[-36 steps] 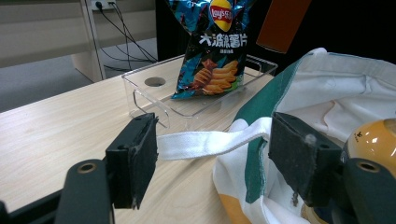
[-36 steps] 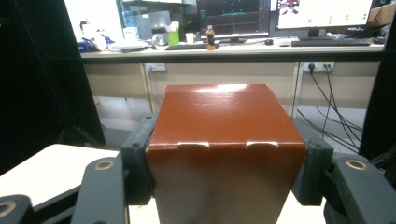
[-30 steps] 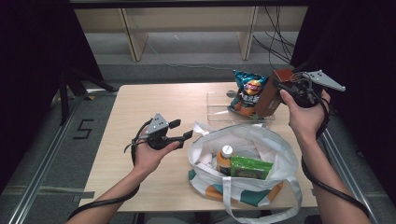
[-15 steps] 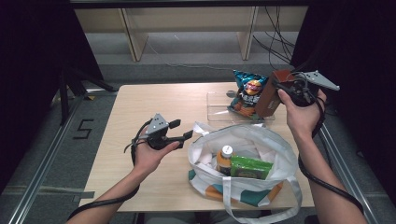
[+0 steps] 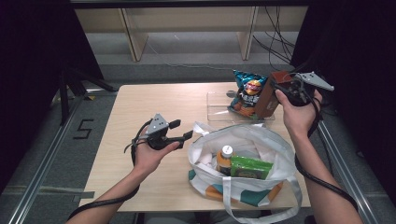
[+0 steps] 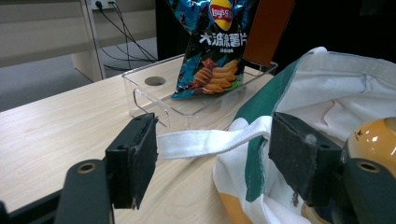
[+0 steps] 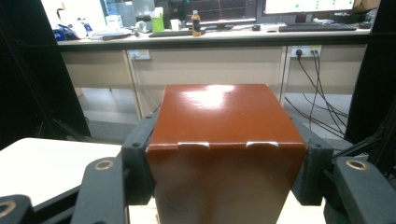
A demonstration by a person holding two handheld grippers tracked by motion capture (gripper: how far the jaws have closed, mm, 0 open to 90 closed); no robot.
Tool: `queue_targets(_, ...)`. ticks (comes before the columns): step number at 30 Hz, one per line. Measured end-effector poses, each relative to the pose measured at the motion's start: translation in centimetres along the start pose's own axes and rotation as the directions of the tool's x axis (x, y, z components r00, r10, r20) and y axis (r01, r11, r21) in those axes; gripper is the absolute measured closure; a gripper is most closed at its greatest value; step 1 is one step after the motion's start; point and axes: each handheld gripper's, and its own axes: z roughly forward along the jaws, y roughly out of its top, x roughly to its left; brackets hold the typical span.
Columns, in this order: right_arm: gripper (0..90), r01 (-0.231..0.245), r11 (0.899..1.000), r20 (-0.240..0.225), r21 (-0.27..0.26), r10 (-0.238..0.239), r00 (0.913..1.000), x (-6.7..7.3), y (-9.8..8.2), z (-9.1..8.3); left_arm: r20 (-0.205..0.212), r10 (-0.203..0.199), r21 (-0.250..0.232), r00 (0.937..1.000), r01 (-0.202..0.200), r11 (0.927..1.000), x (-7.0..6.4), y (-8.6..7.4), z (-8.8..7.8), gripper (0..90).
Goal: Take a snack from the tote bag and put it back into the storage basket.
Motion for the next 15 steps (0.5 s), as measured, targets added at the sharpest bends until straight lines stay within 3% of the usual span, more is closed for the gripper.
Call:
queue_targets(12,39.2,-0.019,1.000,0.017,0.011,0.018,0.9997,-0.08,-0.47,0.63,0.002,0.003,0.003,1.0000,-0.003,1.0000,-0.08,-0.07,0.05,32.0)
queue_targets(15,39.2,-0.003,1.000,0.023,0.016,0.002,0.9997,-0.18,-0.51,0.73,0.002,0.002,0.003,1.0000,-0.002,1.0000,-0.08,-0.08,0.06,32.0)
